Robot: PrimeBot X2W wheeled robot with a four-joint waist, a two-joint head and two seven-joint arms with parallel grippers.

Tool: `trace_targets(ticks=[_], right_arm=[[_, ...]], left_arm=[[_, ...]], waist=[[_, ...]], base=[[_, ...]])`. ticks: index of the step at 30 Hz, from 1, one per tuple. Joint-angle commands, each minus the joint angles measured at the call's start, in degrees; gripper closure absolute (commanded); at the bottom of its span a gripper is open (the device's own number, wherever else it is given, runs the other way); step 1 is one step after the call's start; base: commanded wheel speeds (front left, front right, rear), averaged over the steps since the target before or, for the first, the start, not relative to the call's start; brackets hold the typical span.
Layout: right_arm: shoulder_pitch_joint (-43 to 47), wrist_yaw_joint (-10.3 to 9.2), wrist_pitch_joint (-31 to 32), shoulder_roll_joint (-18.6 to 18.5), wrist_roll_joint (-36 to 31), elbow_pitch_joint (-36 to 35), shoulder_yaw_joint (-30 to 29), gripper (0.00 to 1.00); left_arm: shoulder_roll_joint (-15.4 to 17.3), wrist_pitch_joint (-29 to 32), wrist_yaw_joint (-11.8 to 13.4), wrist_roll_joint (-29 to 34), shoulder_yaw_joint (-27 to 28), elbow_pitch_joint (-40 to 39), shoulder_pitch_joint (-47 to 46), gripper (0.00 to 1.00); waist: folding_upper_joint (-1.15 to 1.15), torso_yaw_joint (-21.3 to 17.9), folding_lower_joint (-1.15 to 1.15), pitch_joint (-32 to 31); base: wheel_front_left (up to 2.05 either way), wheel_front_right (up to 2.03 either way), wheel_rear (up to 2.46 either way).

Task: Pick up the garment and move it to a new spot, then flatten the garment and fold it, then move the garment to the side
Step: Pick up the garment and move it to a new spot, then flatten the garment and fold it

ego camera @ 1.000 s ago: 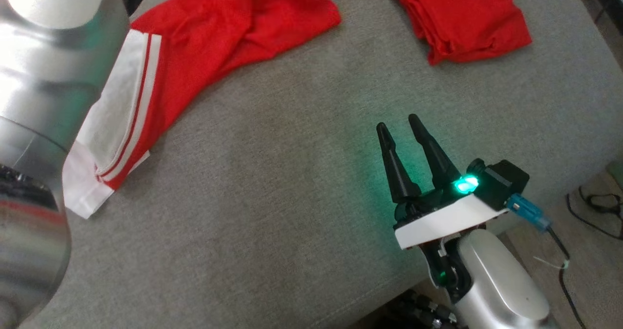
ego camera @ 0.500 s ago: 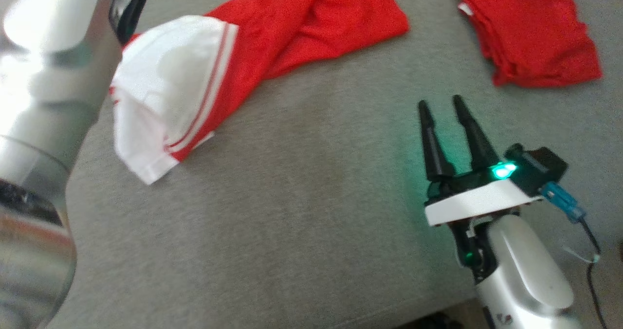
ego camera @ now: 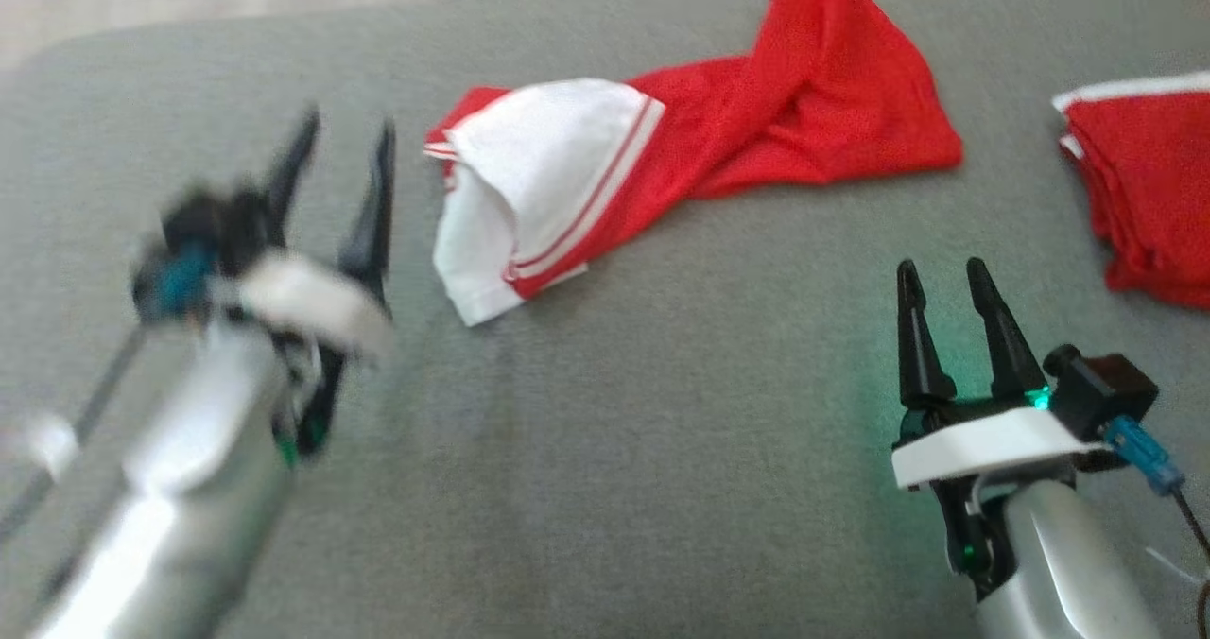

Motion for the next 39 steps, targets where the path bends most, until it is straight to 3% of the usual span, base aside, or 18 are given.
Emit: trace_targets(ticks=[1, 5, 9, 16, 26, 39], right_arm=[[-0.06, -0.05, -0.52, -0.11, -0.49, -1.66, 0.81, 0.0], [1.19, -0.05, -0.52, -0.11, -0.91, -1.95, 0.75, 0.0], [1.29, -0.05, -0.52, -0.11, -1.16, -2.11, 1.4, 0.0], [0.22, -0.05, -0.52, -0.11, -1.0, -2.51, 2.75, 0.0], [-1.14, -0.05, -0.52, -0.11, -0.13, -2.95, 3.53, 0.0], [-1.2, -0.05, -0.52, -0.11, 0.6, -2.64, 3.64, 0.0]], left_arm=[[2.12, -0.52, 1.12, -0.33, 3.5, -3.46, 1.87, 0.0], [0.76, -0.53, 3.8, -0.83, 7.84, -10.85, 14.51, 0.0], [-0.03, -0.53, 4.74, 0.37, 9.93, -13.98, 17.74, 0.0], [-1.74, 1.73, 3.79, 0.9, 9.29, -13.87, 13.2, 0.0], [-3.29, 8.33, 2.74, -1.15, 9.53, -6.07, 3.93, 0.0], [-3.64, 6.81, 2.15, 0.95, 7.5, -1.14, 1.92, 0.0]], waist=[[0.0, 3.1, 0.01, -3.14], [0.0, 3.68, 0.01, -3.45], [0.0, 3.24, 0.01, -2.54], [0.0, 0.09, 0.01, 1.24], [0.0, -4.81, 0.01, 5.93], [0.0, -6.73, 0.01, 6.26]], base=[[0.0, 0.0, 0.0], [0.0, 0.0, 0.0], [0.0, 0.0, 0.0], [0.0, 0.0, 0.0], [0.0, 0.0, 0.0], [0.0, 0.0, 0.0]])
